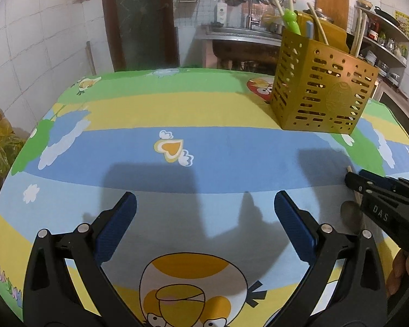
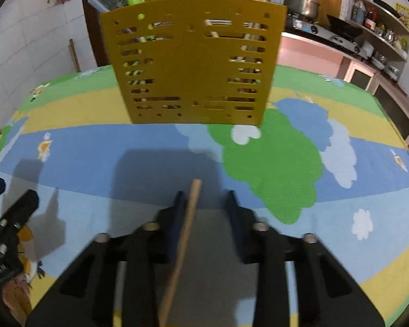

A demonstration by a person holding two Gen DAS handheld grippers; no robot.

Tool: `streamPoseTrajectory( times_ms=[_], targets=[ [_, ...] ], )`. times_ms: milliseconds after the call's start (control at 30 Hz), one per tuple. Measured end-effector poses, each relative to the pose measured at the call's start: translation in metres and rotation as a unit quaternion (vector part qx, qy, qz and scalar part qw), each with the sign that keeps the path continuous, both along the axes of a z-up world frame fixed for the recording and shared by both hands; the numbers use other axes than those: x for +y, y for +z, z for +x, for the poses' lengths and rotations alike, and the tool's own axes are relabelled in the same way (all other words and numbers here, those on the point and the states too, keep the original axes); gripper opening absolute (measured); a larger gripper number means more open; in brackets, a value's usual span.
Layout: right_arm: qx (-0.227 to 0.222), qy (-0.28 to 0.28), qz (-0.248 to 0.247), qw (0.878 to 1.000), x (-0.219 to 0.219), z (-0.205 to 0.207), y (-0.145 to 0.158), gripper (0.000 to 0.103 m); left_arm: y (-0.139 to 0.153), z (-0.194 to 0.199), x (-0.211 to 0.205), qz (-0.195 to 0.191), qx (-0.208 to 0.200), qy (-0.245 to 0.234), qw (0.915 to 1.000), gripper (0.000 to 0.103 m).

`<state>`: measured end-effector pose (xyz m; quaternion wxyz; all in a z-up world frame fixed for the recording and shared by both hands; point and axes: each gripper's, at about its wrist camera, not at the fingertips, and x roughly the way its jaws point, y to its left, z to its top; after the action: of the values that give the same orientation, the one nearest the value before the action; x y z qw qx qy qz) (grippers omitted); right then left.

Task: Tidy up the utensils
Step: 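Move the left tool to the grey spoon while the right grasps another chopstick, then close the left tool on the grey spoon handle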

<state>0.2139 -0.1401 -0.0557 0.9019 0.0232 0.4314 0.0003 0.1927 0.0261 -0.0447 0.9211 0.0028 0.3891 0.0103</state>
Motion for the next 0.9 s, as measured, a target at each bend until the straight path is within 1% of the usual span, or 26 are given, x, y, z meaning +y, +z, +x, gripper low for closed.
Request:
streamPoseTrajectory(
  times_ms=[33, 133, 200, 333, 433, 633, 733, 833, 900],
  targets=[
    [0.0, 0.001, 0.003, 1.0, -0.001, -0.001, 0.001, 0.009, 0.0, 0.0, -0.002, 0.001, 0.002, -0.001, 1.0, 0.098],
    [-0.004, 0.0, 0.021, 1.0, -0.012, -0.004, 0.002, 0.009, 0.002, -0.001, -0.008, -0.005, 0.011, -0.008, 0.9999, 0.098],
    [-0.006, -0.004, 0.025, 1.0, -0.024, -0.006, 0.004, 0.009, 0.006, -0.002, -0.015, -0.009, 0.012, -0.013, 0.9998, 0.098],
    [0.0, -0.01, 0.026, 1.0, -0.049, -0.007, 0.004, 0.009, 0.013, -0.004, -0.036, -0.003, 0.011, -0.024, 0.9996, 0.098],
    [0.004, -0.015, 0.023, 1.0, -0.068, -0.012, 0.003, 0.006, 0.015, -0.004, -0.055, -0.025, 0.025, -0.038, 0.9987, 0.098],
    [0.008, -0.028, 0.023, 0.999, -0.106, -0.022, 0.002, 0.006, 0.004, -0.005, -0.098, -0.042, 0.063, -0.057, 0.9955, 0.098],
    [0.005, -0.03, 0.03, 0.999, -0.119, -0.026, 0.0, 0.006, -0.005, -0.006, -0.117, -0.037, 0.074, -0.055, 0.9951, 0.098],
    [-0.001, -0.03, 0.039, 0.999, -0.125, -0.028, -0.002, 0.006, -0.012, -0.007, -0.13, -0.03, 0.08, -0.042, 0.9955, 0.097],
    [-0.004, -0.03, 0.042, 0.999, -0.127, -0.028, -0.003, 0.006, -0.017, -0.007, -0.136, -0.03, 0.09, -0.043, 0.9946, 0.09]
  ],
)
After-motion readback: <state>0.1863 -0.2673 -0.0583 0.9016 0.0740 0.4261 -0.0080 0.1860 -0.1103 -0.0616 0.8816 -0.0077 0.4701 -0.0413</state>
